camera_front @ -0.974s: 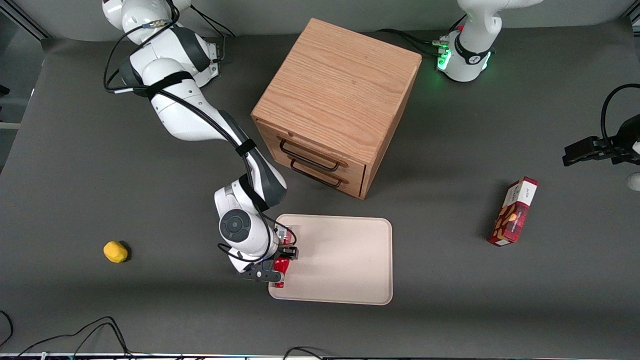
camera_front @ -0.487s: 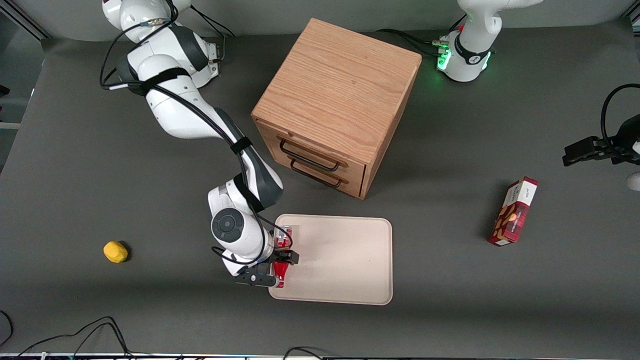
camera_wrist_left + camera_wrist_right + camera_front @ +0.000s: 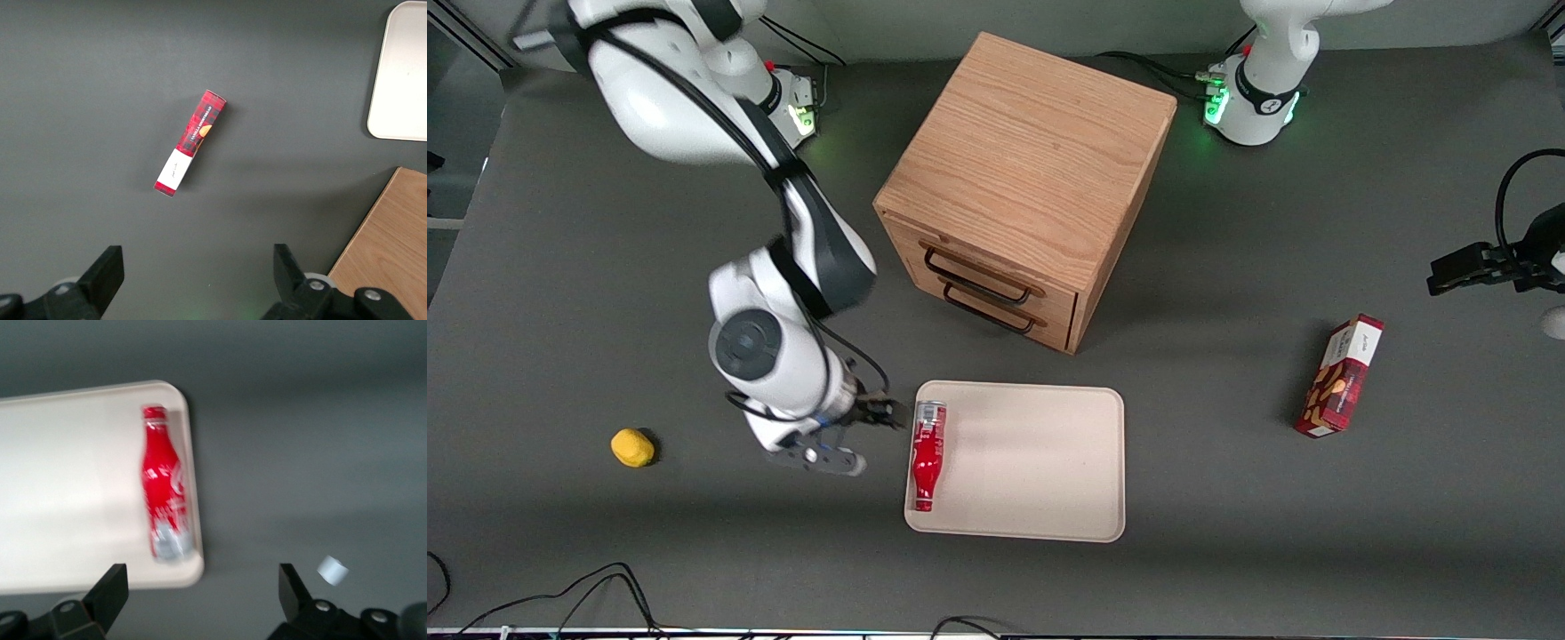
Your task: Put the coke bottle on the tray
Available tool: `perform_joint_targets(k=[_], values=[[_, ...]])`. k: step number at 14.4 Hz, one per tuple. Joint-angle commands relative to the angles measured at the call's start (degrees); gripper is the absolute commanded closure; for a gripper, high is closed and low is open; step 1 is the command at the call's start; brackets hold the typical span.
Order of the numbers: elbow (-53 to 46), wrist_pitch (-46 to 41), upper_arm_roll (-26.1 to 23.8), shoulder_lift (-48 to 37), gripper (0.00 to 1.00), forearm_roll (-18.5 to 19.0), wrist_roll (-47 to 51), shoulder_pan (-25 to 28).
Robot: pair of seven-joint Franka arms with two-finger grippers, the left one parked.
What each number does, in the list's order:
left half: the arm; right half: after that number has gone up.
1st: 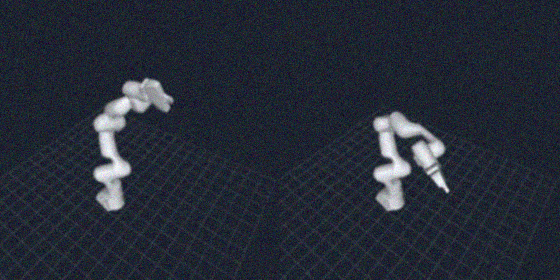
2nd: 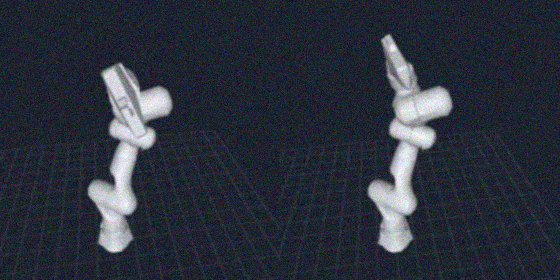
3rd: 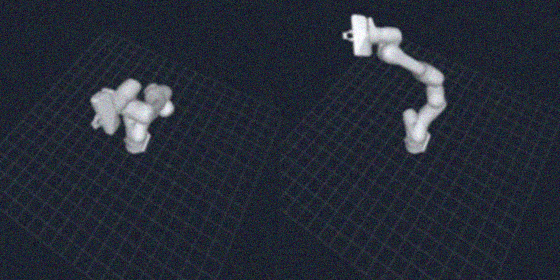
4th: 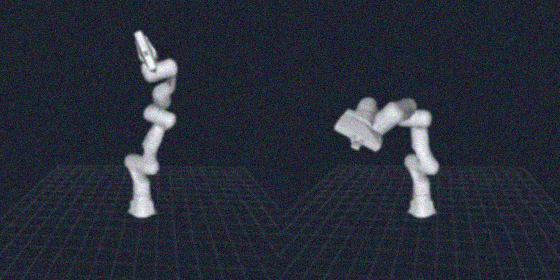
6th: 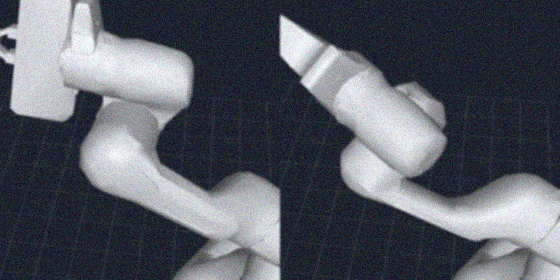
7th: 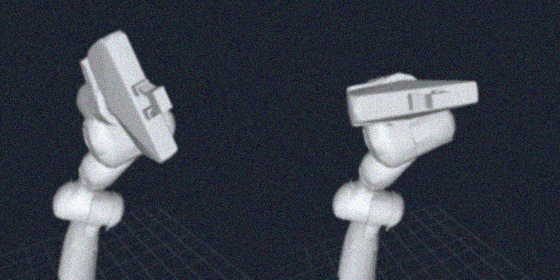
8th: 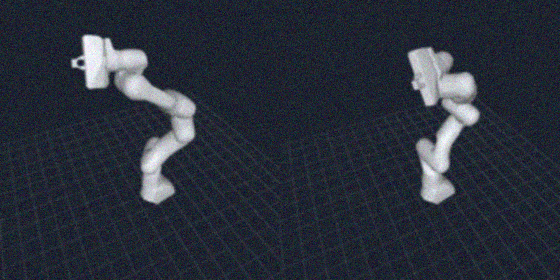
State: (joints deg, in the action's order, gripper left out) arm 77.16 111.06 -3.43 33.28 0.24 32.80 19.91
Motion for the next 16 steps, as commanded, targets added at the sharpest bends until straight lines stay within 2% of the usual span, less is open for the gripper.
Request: perform_joint_targets(k=[1, 6, 10, 12, 16], values=[[13.4, -6.5, -0.3, -14.5, 0.00, 0.0, -5.9, -3.2], [15.0, -19.4, -0.4, -26.6, 0.00, 0.1, -21.0, -12.2], [16.3, -22.2, -0.6, -32.3, 0.00, 0.0, -22.2, -16.6], [15.9, -24.5, -0.6, -33.1, 0.00, 0.0, -22.2, -17.4], [15.8, -27.2, 2.4, -34.2, 0.00, -0.2, -22.2, -14.7]])
